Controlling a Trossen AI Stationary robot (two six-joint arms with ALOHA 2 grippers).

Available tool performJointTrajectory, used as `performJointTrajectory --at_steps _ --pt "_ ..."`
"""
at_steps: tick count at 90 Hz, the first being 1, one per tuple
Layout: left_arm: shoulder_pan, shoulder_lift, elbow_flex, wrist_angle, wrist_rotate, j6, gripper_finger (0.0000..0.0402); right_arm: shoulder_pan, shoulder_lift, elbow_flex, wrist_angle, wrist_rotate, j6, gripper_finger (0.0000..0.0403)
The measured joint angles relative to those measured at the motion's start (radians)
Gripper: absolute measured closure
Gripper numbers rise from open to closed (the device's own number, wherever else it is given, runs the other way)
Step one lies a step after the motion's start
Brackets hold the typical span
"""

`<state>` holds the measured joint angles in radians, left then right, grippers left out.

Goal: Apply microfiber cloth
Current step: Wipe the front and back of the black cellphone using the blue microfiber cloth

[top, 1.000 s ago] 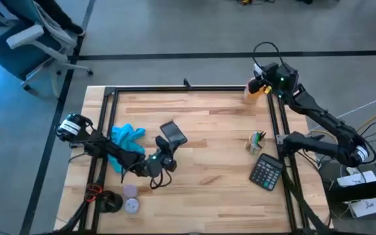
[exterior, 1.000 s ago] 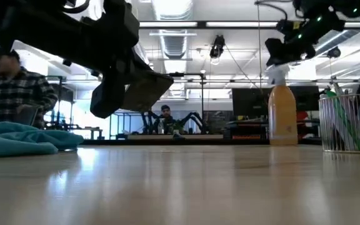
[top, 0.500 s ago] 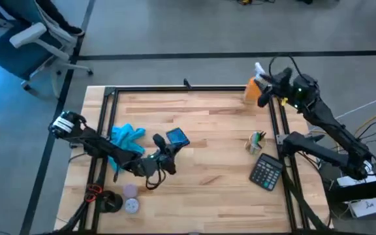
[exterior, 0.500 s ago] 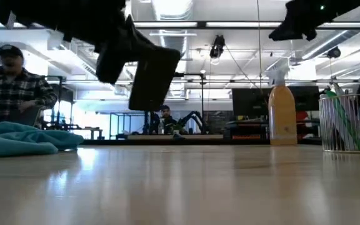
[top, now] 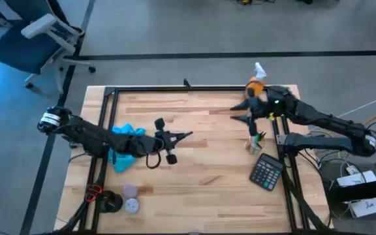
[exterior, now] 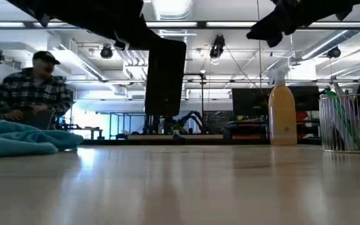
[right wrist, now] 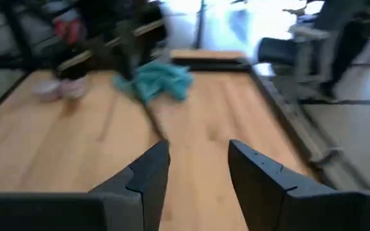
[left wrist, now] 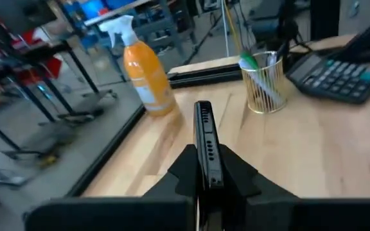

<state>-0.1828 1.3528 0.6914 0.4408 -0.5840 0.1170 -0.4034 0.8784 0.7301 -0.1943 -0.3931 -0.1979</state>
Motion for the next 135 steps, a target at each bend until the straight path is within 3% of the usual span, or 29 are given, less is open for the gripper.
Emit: performJointTrajectory --at_steps 22,32,48,67,83,110,135 --pt "0.089 -0.082 0.000 -0.002 0.187 -0.169 0.0392 0.099 0.223 0.000 0.230 0.000 -0.007 0.0216" --pt "0.131 -0.145 -0.011 -0.003 0.252 -0.234 0.0392 0.105 0.327 0.000 0.418 -0.004 0.017 0.0213" --pt "0.203 -0.216 -0.084 0.034 0.349 -0.323 0.0392 0.103 0.478 0.024 0.731 -0.135 0.149 0.0221" --pt "0.233 -0.228 -0.161 0.109 0.432 -0.311 0.0392 0.102 0.633 0.128 0.747 -0.156 0.189 0.0222" --pt "0.212 -0.231 -0.192 0.210 0.498 -0.300 0.0392 0.114 0.686 0.216 0.752 -0.174 0.226 0.0219" --pt "0.181 -0.227 -0.217 0.258 0.445 -0.207 0.0392 0.162 0.729 0.313 0.669 -0.169 0.231 0.0230" --pt "0.181 -0.226 -0.217 0.286 0.436 -0.178 0.0392 0.183 0.728 0.347 0.594 -0.066 0.213 0.0271"
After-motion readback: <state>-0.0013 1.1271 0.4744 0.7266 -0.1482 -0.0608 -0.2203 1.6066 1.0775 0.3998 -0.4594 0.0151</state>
